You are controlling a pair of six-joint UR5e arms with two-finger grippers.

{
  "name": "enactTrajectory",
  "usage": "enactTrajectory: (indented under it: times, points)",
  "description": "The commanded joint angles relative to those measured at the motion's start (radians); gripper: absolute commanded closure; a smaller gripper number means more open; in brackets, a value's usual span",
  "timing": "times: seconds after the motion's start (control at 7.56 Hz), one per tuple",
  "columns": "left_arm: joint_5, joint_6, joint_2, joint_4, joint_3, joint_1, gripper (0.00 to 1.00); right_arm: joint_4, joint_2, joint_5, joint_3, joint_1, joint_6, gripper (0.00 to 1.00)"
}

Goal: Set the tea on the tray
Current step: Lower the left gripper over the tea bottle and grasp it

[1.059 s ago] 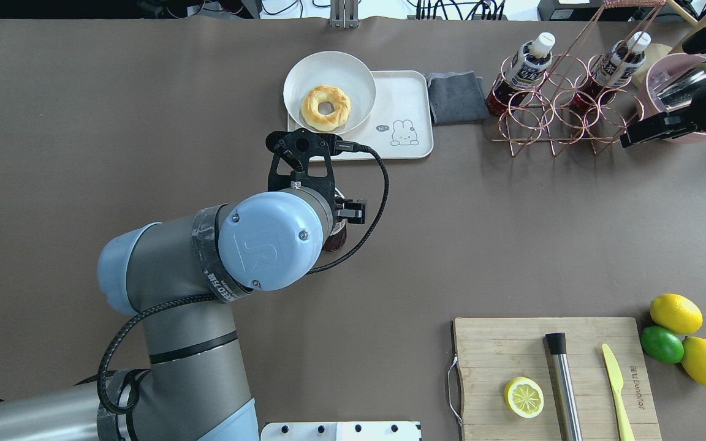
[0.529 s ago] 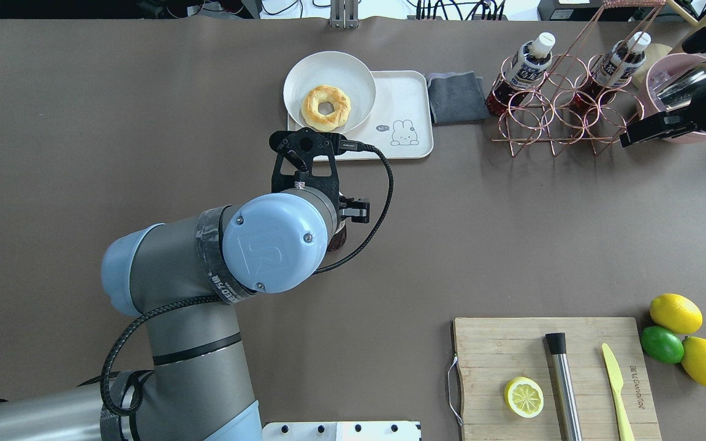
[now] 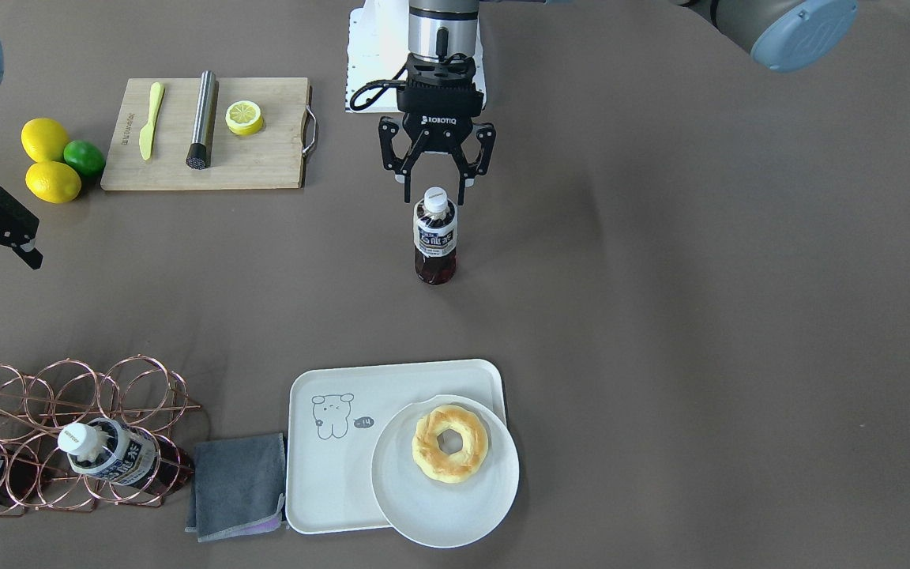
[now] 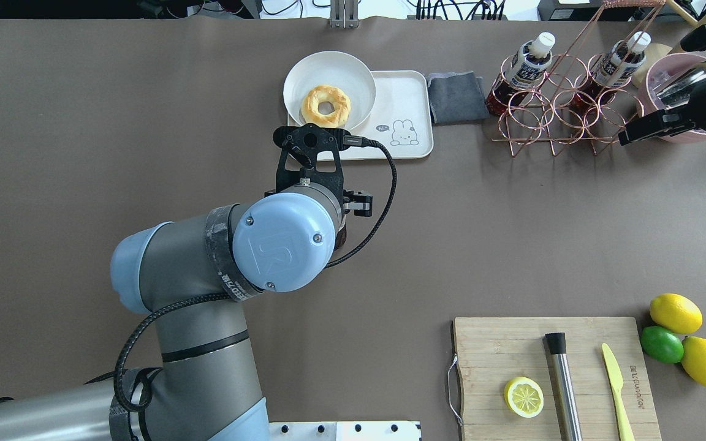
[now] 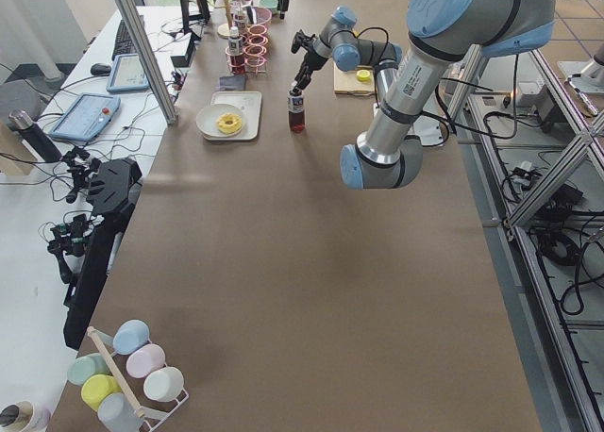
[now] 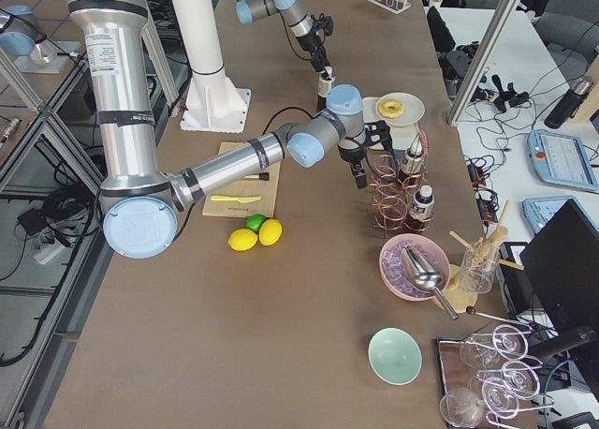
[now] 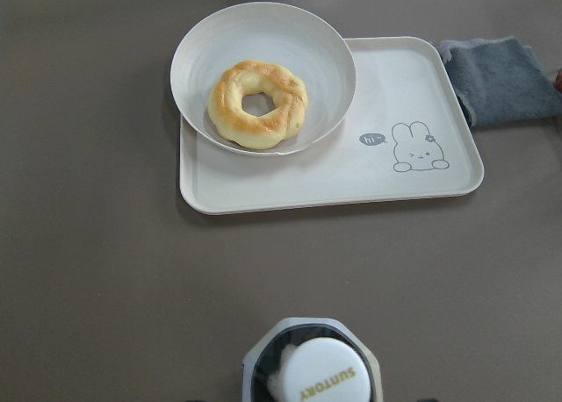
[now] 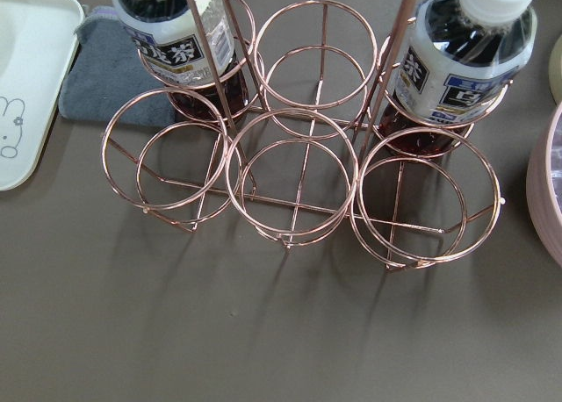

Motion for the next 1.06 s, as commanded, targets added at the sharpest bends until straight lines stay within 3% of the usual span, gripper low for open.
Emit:
enactTrajectory:
  times: [0.0,0.13,0.26,0.4,0.53,0.93]
  points:
    - [0.003,0.001,-0.002,-0.001,0.003,-0.001,0.33,0.000,0.004,-0.001,0.000,0.000,0.000,0.00]
    - [0.003,0.001,-0.002,-0.001,0.003,-0.001,0.37,0.000,0.004,-0.001,0.000,0.000,0.000,0.00]
    - [0.003,0.001,-0.006,-0.001,0.003,-0.001,0.51,0.000,0.004,-0.001,0.000,0.000,0.000,0.00]
    - [0.003,-0.001,-0.007,-0.001,0.003,-0.001,0.79,0.000,0.006,-0.001,0.000,0.000,0.000,0.00]
    - [0.001,-0.001,-0.008,-0.001,-0.003,-0.001,1.00,0.000,0.006,0.000,0.000,0.000,0.000,0.00]
    - [-0.009,-0.001,-0.086,0.016,0.000,-0.030,1.00,0.000,0.006,0.000,0.003,0.000,0.000,0.00]
